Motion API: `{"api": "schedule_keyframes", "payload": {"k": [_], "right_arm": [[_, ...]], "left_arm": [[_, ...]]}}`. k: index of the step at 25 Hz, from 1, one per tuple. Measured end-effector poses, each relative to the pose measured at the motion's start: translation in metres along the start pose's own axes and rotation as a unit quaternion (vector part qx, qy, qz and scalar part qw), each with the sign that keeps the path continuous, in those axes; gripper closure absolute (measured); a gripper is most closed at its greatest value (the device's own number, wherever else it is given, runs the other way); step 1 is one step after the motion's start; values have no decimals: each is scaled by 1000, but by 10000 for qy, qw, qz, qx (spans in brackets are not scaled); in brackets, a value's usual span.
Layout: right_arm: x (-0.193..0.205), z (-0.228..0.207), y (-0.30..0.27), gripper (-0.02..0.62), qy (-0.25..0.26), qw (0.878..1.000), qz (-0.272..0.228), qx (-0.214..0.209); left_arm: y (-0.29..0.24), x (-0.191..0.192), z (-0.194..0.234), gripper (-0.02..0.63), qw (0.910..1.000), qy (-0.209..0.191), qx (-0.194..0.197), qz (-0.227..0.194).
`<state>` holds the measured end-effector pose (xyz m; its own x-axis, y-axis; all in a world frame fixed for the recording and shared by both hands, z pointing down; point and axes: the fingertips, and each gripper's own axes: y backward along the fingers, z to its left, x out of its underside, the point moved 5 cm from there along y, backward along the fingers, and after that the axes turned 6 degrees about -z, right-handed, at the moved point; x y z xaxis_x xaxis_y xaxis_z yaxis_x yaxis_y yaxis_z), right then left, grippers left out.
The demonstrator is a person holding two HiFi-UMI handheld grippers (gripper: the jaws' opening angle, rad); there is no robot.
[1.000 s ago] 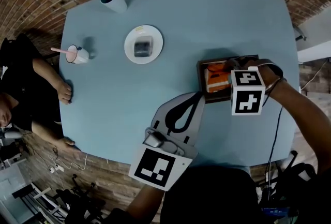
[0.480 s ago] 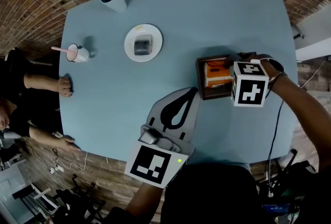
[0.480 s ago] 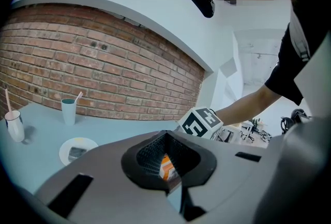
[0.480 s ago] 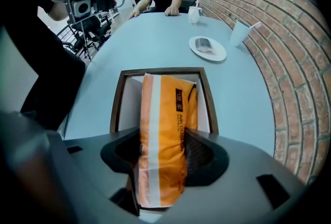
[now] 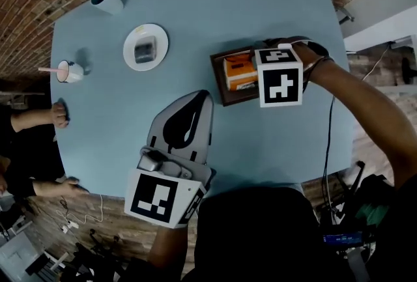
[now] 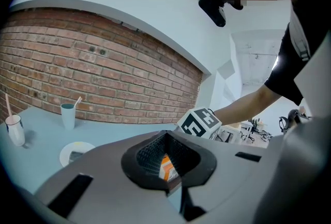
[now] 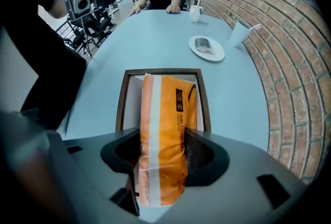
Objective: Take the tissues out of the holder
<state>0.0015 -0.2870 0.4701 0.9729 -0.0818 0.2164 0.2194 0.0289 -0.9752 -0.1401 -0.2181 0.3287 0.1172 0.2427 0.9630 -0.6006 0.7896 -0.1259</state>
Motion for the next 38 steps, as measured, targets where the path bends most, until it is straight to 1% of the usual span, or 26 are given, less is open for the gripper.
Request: {"api": "schedule_keyframes", "payload": {"k": [3,12,19,23,26,28,29,31,35,38], "right_arm": [[1,-1,7,362,5,10000,10,79],[1,1,38,362,17,9994,-92,323],[-4,0,68,362,-28,9972,-223,717],[-8,0,94,362,-140,9935,-487,1017],[-15,-1,128,362,-312,9851,-923,1417],[-21,4,154,362,-487,9740,-1376,1732],[-24,7,168,362,-601,9662,-1647,1888],[-28,16,197,362,-798,9461,-2198,2242],[-34,37,251,362,-843,8966,-3161,2984],[-37,63,281,362,-1159,8472,-3989,3312]], "left_arm": [[2,-2,-1,604,10000,-10,-7,23],[8,-14,-13,604,9998,-105,11,-181],[19,-28,-22,604,9992,-263,55,-312],[28,-34,-24,604,9985,-383,58,-394],[33,-43,-24,604,9978,-458,52,-486],[40,-48,-27,604,9976,-480,44,-505],[43,-49,-29,604,9976,-483,44,-504],[46,-53,-34,604,9974,-505,60,-517],[52,-59,-42,604,9965,-598,144,-574],[56,-60,-48,604,9959,-623,252,-612]]}}
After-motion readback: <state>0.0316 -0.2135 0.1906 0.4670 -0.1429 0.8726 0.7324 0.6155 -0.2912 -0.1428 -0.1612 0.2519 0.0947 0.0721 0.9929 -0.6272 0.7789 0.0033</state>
